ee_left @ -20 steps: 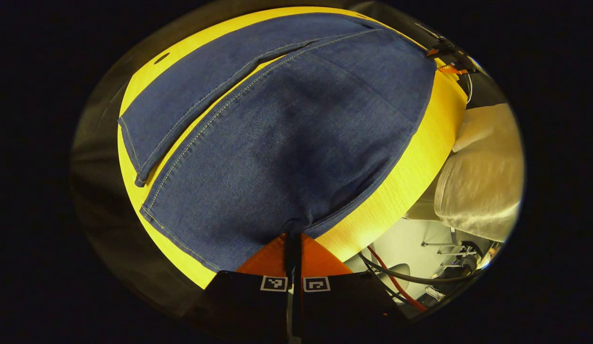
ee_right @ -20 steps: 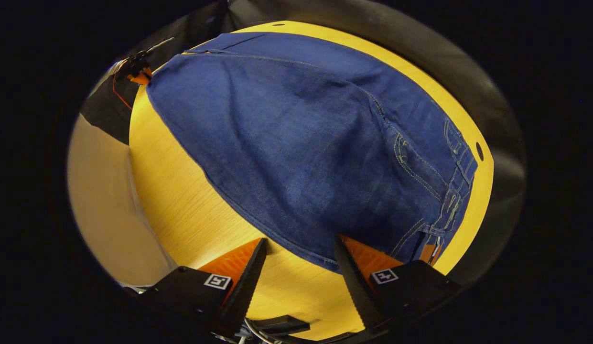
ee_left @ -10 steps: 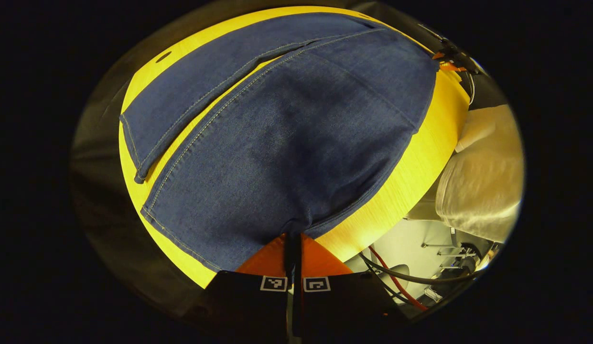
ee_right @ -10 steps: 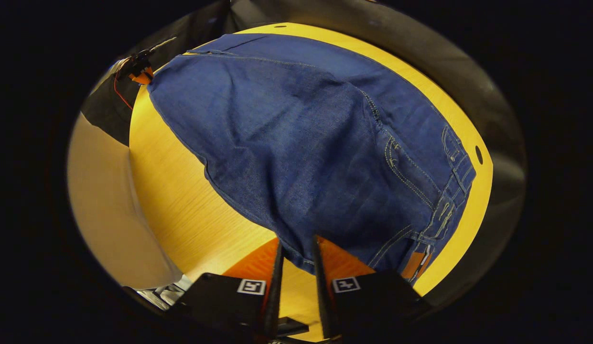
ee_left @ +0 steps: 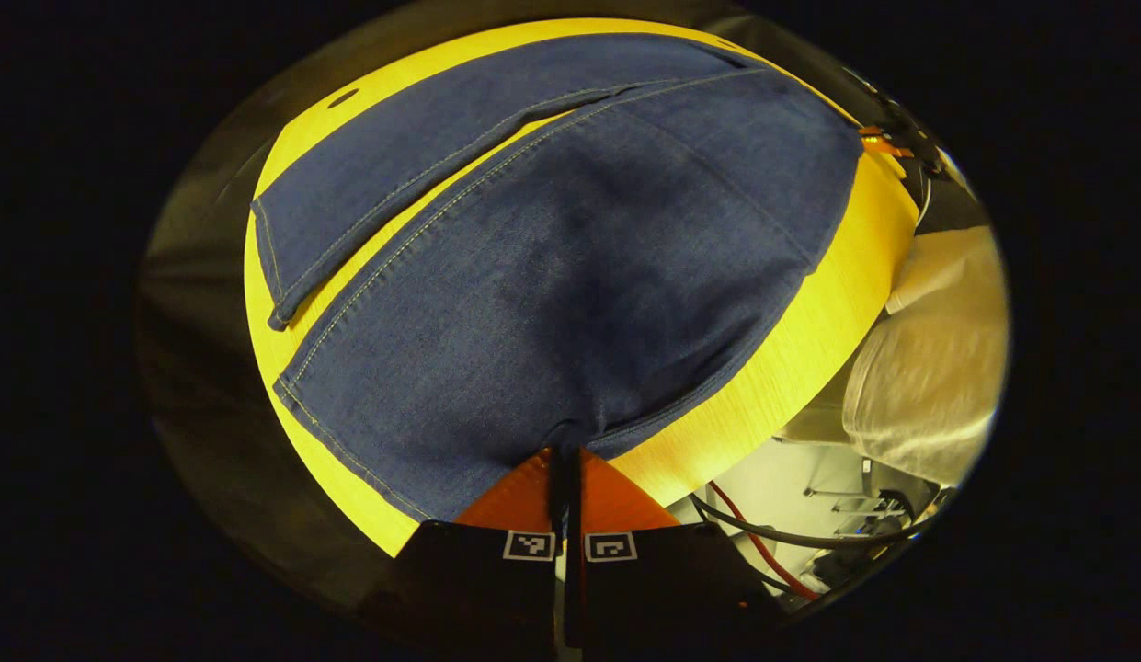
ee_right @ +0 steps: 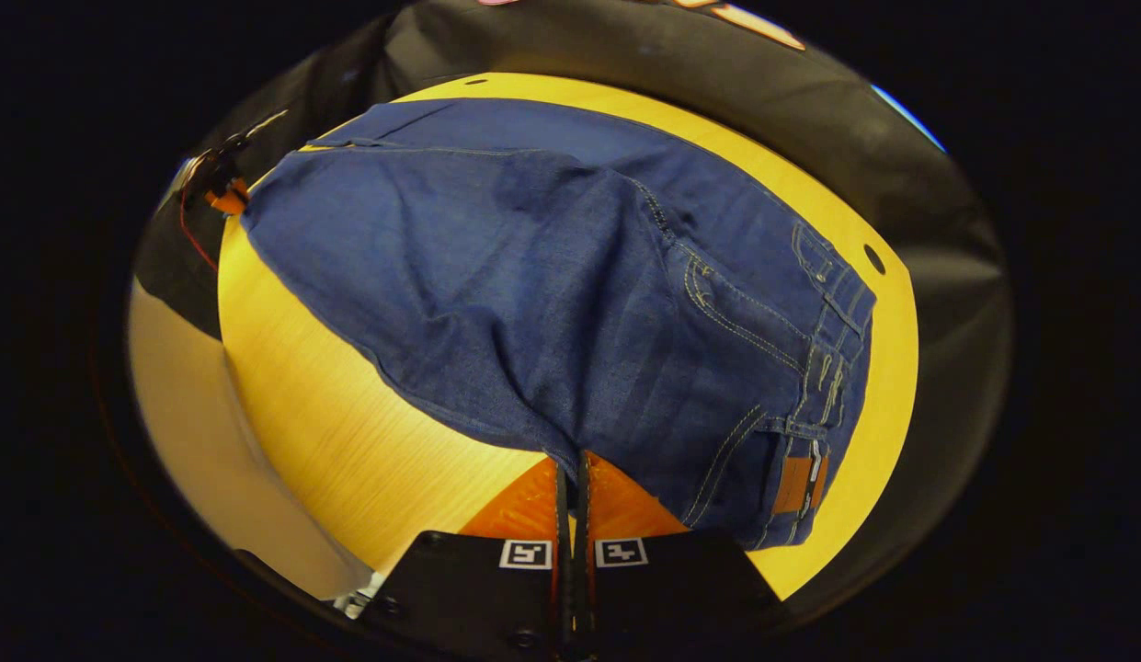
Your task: Grasp the waist and the cuffs of the jeans and fold them to make the two legs overlap; first hold the waist and fold one-third of the jeans toward the cuffs, then hold the cuffs and fold the remaining one-third in the same direction to finish folding.
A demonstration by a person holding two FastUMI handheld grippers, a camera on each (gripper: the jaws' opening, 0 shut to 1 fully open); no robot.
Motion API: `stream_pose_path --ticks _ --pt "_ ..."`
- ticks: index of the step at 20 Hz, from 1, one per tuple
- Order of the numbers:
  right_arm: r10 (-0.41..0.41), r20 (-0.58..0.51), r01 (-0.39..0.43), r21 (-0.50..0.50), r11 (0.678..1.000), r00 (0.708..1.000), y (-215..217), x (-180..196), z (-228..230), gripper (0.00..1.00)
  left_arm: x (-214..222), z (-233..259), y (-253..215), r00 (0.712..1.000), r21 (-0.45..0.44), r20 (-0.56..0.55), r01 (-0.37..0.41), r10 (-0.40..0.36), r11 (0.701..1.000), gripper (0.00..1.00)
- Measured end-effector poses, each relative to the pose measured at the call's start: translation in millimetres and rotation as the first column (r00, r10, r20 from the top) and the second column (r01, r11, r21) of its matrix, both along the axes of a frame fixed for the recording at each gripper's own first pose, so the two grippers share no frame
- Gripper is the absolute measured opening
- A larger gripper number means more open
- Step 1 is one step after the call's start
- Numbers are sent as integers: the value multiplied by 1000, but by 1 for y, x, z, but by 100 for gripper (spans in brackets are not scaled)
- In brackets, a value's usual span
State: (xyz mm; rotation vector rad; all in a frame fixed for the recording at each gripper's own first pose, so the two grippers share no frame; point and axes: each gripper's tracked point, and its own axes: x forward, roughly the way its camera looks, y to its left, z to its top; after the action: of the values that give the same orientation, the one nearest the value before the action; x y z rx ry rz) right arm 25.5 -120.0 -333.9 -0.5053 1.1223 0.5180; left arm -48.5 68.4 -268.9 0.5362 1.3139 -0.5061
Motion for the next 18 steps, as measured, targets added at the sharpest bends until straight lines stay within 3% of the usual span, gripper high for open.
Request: stream_pose_path --ticks 6,11,18 --pt "-19 35 22 -85 996 999 -4 5 11 0 16 28 10 998 87 -22 62 -61 994 0" --pt "-73 172 77 -21 997 982 8 31 76 2 63 90 12 992 116 96 75 -86 990 0" --pt "-166 318 149 78 986 934 21 109 143 0 164 155 17 964 227 220 99 -150 969 0"
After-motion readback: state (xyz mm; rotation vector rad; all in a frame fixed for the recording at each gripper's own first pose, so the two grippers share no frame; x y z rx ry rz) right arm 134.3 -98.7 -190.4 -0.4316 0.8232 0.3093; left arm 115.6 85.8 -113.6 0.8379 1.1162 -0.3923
